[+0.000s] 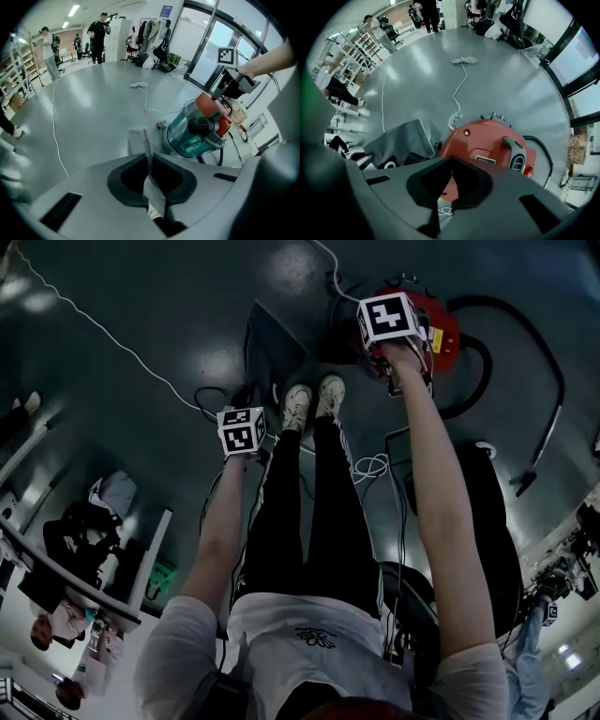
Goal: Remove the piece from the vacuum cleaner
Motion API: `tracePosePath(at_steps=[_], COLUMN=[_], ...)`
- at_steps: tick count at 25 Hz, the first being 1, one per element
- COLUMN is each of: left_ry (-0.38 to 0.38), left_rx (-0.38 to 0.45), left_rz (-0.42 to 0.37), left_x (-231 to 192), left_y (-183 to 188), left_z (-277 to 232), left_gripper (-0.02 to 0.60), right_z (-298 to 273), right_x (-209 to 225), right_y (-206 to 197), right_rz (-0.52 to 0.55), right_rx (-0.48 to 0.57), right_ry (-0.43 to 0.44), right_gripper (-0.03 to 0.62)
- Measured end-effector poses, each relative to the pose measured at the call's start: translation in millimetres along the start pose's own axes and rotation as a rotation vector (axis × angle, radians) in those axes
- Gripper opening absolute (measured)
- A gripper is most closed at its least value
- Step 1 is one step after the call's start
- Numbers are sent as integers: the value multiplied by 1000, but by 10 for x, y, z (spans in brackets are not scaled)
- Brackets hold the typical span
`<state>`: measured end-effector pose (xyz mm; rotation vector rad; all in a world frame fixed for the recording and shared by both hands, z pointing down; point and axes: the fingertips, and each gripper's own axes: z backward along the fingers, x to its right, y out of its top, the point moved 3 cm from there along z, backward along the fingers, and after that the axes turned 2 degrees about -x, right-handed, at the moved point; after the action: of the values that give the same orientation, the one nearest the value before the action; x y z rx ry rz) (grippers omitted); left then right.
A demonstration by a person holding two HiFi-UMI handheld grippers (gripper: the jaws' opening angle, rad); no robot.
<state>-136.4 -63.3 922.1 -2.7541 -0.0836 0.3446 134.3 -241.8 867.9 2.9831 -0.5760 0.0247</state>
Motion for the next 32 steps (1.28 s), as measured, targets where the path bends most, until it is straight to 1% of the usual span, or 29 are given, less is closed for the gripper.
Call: tracePosePath(at_steps=[2,4,6,7,8,11,13,14,16,19,21,22,24,26,32], left_ry=[5,2,-15,-27,-39,-67,-85,-95,-111,-146,-191,-212,-247,-273,-303], left_rx=[14,31,47,60,80,164,226,263,342,442,505,543,619,683,875], left_rz=[2,-1,-9,-16,-26,-49,-63,-70,-73,-31,-2,-3,-27,-58,-152], left_x=[-21,17,126,192,255,383,476,532,637,789,941,1025,1183,1307,1688], left_y=[99,240,398,505,649,1119,1399,1547,1797,1939,2035,2129,2310,2412,2621], left_z=[76,176,401,562,737,1339,1806,2054,2589,3400,3837,4030,4386,4685,5424], left_gripper=[25,25,25,25,25,25,25,25,25,25,25,25,25,25,25], right_z=[13,6,-7,36,150,794,1353,1673,2307,3173,3714,3974,4418,4753,5431], right_x=[0,29,-44,-123,-214,-540,-753,-833,-969,-1120,-1096,-1053,-985,-981,-1082], right_y=[31,62,-44,-144,-226,-396,-540,-606,-763,-1178,-1429,-1510,-1656,-1825,-2135], right_rz=[-10,-3,-5,-27,-73,-262,-322,-326,-299,-259,-261,-258,-241,-234,-175], right_rx=[17,50,69,75,101,287,417,481,608,762,859,910,1012,1098,1304], right_ry=[-22,-68,-76,-56,-26,83,127,136,145,138,126,120,103,83,66], right_gripper=[10,9,9,9,9,9,9,9,9,9,9,9,9,9,9])
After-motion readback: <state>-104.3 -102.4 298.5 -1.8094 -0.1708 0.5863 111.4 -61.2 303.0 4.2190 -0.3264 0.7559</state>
